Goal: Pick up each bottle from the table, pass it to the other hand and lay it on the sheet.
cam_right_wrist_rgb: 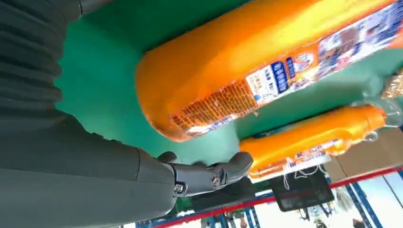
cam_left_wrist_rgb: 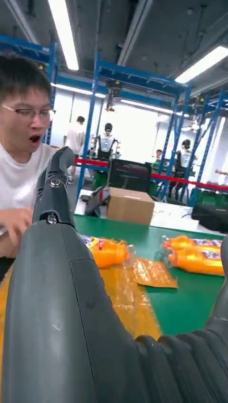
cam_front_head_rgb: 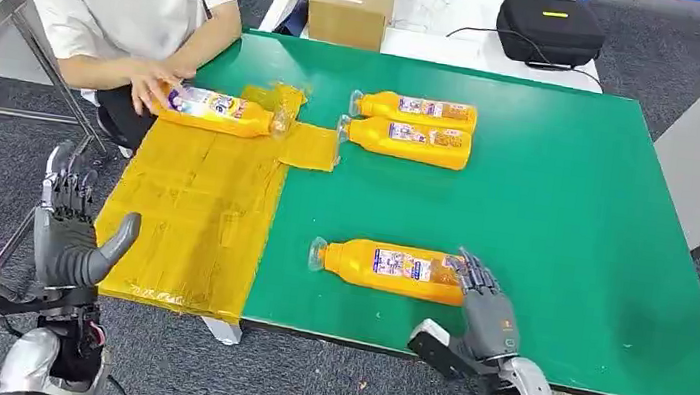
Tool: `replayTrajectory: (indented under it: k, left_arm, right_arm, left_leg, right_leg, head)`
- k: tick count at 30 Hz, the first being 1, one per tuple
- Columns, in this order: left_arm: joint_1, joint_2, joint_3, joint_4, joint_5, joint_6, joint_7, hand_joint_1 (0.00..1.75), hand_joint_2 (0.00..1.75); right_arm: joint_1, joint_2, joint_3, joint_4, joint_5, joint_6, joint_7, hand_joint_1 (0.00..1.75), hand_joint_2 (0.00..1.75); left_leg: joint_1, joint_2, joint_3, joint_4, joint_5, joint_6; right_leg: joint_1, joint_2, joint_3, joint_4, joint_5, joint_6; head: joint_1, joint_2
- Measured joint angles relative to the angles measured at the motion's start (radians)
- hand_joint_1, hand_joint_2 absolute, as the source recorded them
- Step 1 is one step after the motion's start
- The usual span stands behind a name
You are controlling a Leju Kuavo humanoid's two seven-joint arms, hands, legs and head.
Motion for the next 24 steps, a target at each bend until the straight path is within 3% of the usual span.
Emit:
replayTrajectory:
  k: [11, 24]
  left_arm:
    - [-0.018, -0.001, -0.061, 0.014, -0.021, -0.005, 0.004, 0.0, 1.75]
    - [-0.028, 0.004, -0.07, 0.029, -0.002, -0.003, 0.016, 0.0, 1.75]
  right_arm:
    - [-0.193, 0.047, 0.001, 0.269, 0.003, 0.015, 0.0, 0.0, 1.75]
    - [-0.284, 0.064, 0.017, 0.407, 0.034, 0.065, 0.06, 0.0, 1.75]
  left_leg:
    - [0.0, 0.0, 0.0, 0.0, 0.0, 0.0]
    - [0.0, 0.0, 0.0, 0.0, 0.0, 0.0]
  right_leg:
    - [0.0, 0.0, 0.0, 0.0, 0.0, 0.001]
    - [0.0, 0.0, 0.0, 0.0, 0.0, 0.001]
  head:
    - [0.0, 0.0]
    - [0.0, 0.0]
